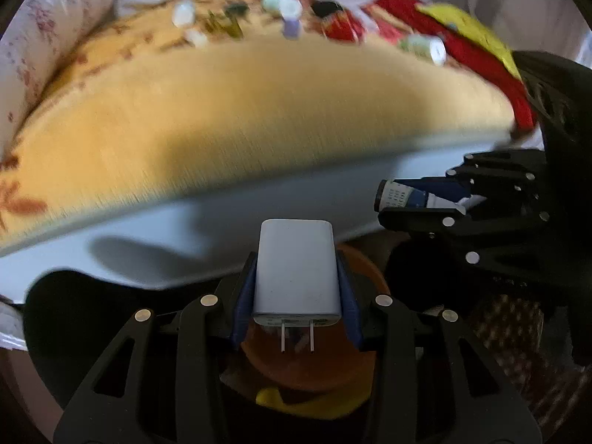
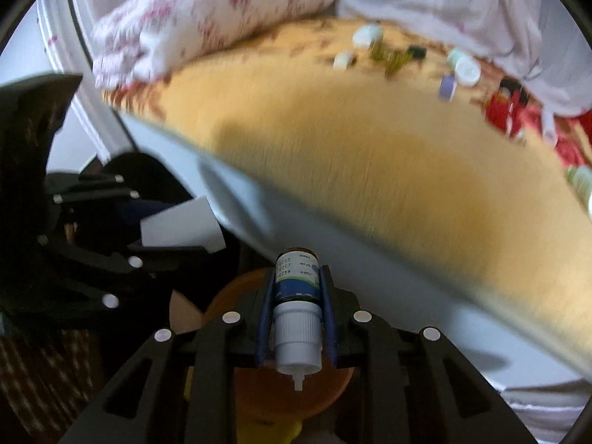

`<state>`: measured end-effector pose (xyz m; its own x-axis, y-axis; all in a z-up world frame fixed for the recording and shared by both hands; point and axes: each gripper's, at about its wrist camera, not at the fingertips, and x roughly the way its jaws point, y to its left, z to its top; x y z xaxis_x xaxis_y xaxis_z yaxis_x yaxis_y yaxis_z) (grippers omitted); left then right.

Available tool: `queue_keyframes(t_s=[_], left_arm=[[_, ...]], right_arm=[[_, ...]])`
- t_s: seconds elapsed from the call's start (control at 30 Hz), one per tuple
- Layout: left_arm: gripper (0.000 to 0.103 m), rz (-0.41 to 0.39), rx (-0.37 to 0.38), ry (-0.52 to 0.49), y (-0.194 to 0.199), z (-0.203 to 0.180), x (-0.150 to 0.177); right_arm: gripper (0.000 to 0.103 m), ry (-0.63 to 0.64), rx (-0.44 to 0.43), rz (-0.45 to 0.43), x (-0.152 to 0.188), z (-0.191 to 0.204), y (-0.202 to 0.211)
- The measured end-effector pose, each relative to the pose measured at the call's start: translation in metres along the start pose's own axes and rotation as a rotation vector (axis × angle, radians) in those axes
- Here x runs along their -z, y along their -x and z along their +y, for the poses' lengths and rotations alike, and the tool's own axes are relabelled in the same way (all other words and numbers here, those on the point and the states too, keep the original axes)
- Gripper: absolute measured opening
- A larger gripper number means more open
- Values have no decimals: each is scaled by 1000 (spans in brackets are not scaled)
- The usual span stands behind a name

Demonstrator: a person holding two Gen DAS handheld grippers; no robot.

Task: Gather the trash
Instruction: 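Lower the charger and bottle into the orange bin and open both tools, then grasp the red ornament with the left tool while the right tool grasps the white-green pump jar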

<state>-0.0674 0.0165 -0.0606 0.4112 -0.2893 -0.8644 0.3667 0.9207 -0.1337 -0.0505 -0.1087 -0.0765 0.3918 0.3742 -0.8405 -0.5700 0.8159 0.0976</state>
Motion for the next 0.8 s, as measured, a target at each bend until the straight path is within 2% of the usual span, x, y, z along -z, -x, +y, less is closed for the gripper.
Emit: queue_keyframes(t_s=[0.2, 0.23, 0.27, 0.3, 0.33, 0.37, 0.4, 0.47, 0.57, 0.7, 0.8], left_arm=[[39, 80, 27, -20, -9, -7, 15], [39, 86, 26, -16, -8, -6, 15], [41, 93, 21, -18, -8, -7, 15], [52, 99, 11, -22, -8, -7, 16], [58, 90, -12, -27, -5, -8, 16], [68, 75, -23, -30, -2, -8, 15], [69, 55, -30, -32, 1, -8, 14], [71, 9, -42, -27, 10, -6, 8], [75, -47, -55, -6, 21, 1, -3], [77, -133, -59, 46, 31, 9, -32], [78, -199, -64, 74, 36, 12, -55]], right_arm=[[24, 14, -52, 93, 24, 7, -12], [36, 17, -46, 94, 26, 8, -12], [61, 17, -37, 91, 26, 7, -11], [70, 10, -20, 75, 27, 6, -7], [76, 4, -21, 60, 26, 5, -4], [76, 0, -23, 49, 26, 2, -1], [77, -9, -15, 28, 25, -1, 4], [85, -22, 17, -19, 22, -9, 13], [86, -46, 57, -97, 11, -25, 32], [86, -109, 174, -222, -7, -65, 61], [86, -214, 272, -300, -21, -113, 81]])
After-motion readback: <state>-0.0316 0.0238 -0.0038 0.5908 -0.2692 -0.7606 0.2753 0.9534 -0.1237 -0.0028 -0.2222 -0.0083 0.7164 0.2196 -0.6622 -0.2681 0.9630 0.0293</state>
